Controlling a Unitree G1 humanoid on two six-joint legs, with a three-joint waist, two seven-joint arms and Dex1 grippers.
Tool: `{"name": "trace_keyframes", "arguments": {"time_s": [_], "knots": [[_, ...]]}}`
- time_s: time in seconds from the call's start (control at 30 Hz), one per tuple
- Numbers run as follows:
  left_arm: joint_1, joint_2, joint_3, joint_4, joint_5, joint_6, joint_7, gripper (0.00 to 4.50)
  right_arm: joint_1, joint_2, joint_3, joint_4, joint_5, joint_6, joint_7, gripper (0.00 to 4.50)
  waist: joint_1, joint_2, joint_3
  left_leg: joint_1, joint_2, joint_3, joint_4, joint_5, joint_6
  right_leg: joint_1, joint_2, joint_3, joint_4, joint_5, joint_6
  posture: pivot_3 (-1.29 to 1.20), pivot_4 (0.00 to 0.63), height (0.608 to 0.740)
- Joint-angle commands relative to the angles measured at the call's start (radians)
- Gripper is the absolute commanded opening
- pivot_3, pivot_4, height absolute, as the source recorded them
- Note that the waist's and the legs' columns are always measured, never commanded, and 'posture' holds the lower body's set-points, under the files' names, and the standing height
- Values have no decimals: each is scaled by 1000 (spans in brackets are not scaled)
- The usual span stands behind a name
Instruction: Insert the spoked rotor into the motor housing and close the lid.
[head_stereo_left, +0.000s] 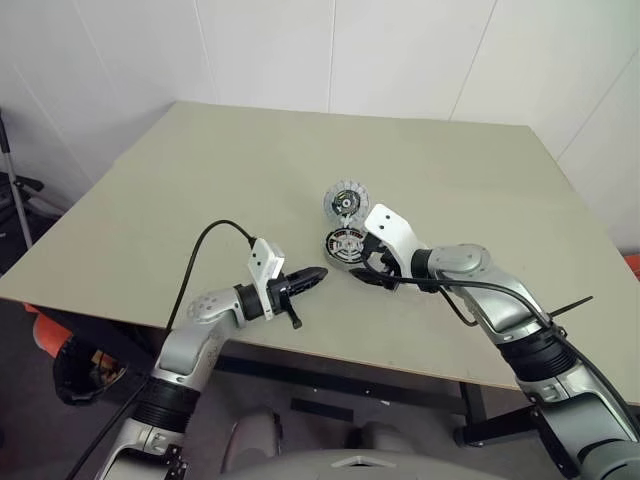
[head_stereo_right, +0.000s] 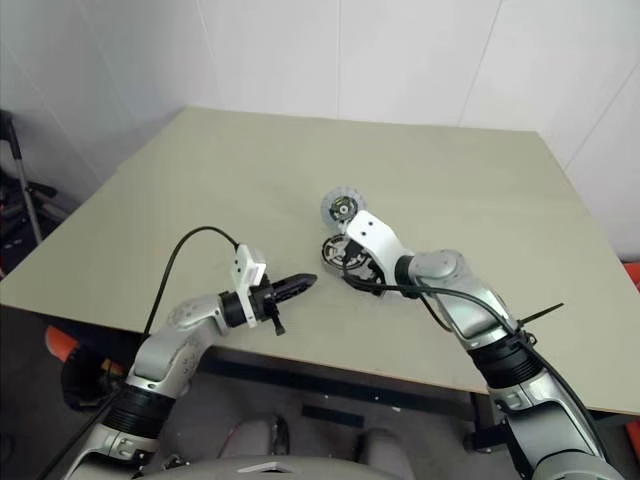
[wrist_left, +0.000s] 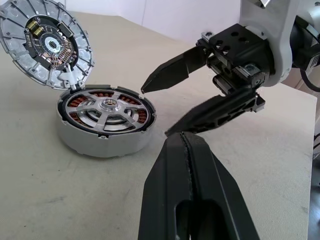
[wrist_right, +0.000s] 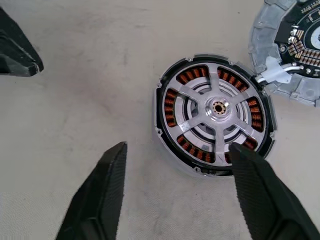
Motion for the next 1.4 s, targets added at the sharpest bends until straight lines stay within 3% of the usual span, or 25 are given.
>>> {"name": "trace_keyframes", "arguments": {"time_s": [0.03,0.57,1.3,1.37,1.4], "knots": [[-13,-6,2,-41,-2,3,10,0,-67,-21,30,33,-43,-52,48,4467,-1,0,0,0,0,0,0,0,0,0,0,0,0,0,0,0,0,740],[-10,-19,9,-69,-9,34,43,0,-231,-37,176,292,-211,-276,295,4467,-1,0,0,0,0,0,5,-2,5,0,0,0,4,0,-2,0,0,740],[2,-27,9,-93,-13,54,71,0,-249,6,150,376,-287,-369,353,4467,-3,0,0,0,1,0,6,-2,6,0,0,0,6,0,-4,0,0,740],[2,-27,10,-94,-13,55,71,0,-249,10,148,380,-295,-371,342,3879,-2,0,0,0,1,0,6,-2,6,0,0,0,6,0,-4,0,0,740],[2,-27,10,-94,-13,56,72,0,-250,12,146,384,-299,-374,333,3879,-2,0,0,0,1,0,6,-2,6,-1,0,0,6,0,-4,0,0,740]]}}
